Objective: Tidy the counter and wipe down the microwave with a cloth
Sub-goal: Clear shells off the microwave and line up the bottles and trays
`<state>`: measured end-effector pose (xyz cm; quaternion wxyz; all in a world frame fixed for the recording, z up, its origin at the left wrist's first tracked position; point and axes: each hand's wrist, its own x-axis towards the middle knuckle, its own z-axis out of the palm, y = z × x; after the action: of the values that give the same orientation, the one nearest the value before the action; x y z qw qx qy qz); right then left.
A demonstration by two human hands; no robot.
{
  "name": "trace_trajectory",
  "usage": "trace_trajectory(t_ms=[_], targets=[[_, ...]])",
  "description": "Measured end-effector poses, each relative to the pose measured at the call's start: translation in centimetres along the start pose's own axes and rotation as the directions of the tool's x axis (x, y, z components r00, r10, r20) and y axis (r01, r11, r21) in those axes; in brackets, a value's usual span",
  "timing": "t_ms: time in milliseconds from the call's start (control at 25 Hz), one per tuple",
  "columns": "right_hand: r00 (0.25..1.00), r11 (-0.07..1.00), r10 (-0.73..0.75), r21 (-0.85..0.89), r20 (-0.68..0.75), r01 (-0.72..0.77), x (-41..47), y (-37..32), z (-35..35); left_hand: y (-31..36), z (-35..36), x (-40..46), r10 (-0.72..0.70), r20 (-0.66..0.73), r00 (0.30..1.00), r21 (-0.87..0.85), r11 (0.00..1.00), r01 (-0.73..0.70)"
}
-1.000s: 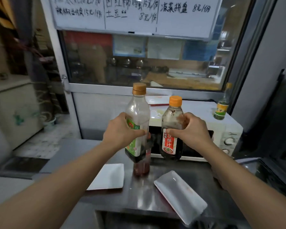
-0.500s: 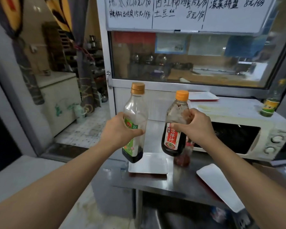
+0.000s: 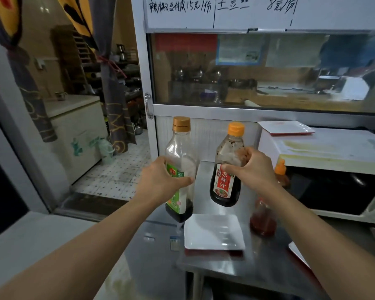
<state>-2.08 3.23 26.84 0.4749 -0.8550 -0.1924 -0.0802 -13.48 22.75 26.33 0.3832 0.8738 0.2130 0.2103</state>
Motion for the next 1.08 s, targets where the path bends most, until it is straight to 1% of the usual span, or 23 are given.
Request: trace_trajectory(t_ms=[240, 400, 520, 680, 840, 960, 1080], targets=[[0.999, 0.998, 0.043, 0.046, 0.018, -0.044, 9.2, 2.9, 4.4, -1.1, 3.0, 10.4, -0.006, -0.005, 1.000, 0.026, 1.000, 0.006], [0.997, 0.996, 0.076, 0.036, 0.023, -0.076, 14.1, 4.8, 6.3, -1.8, 5.7, 16.4, -0.023, -0.021, 1.000, -0.007, 1.000, 0.023], [0.994, 0.994, 0.110, 0.017, 0.027, -0.111, 16.5, 6.2, 7.1, -2.5, 7.9, 19.8, -0.018, 0.005, 1.000, -0.045, 0.999, 0.018], [0.984, 0.984, 0.179, -0.015, 0.011, -0.179, 19.6, 8.5, 8.4, -3.4, 11.1, 24.9, -0.003, 0.090, 0.996, -0.079, 0.997, 0.011], [0.966, 0.967, 0.255, -0.010, -0.036, -0.256, 21.8, 10.5, 9.6, -4.5, 13.8, 29.8, 0.058, 0.214, 0.975, -0.093, 0.995, -0.039], [0.934, 0.940, 0.334, -0.029, -0.124, -0.340, 23.4, 11.9, 10.3, -5.2, 15.8, 33.9, 0.122, 0.327, 0.937, -0.133, 0.988, -0.082], [0.889, 0.907, 0.412, -0.002, -0.200, -0.421, 24.6, 13.9, 11.2, -5.6, 18.1, 36.9, 0.172, 0.390, 0.904, -0.158, 0.980, -0.118]])
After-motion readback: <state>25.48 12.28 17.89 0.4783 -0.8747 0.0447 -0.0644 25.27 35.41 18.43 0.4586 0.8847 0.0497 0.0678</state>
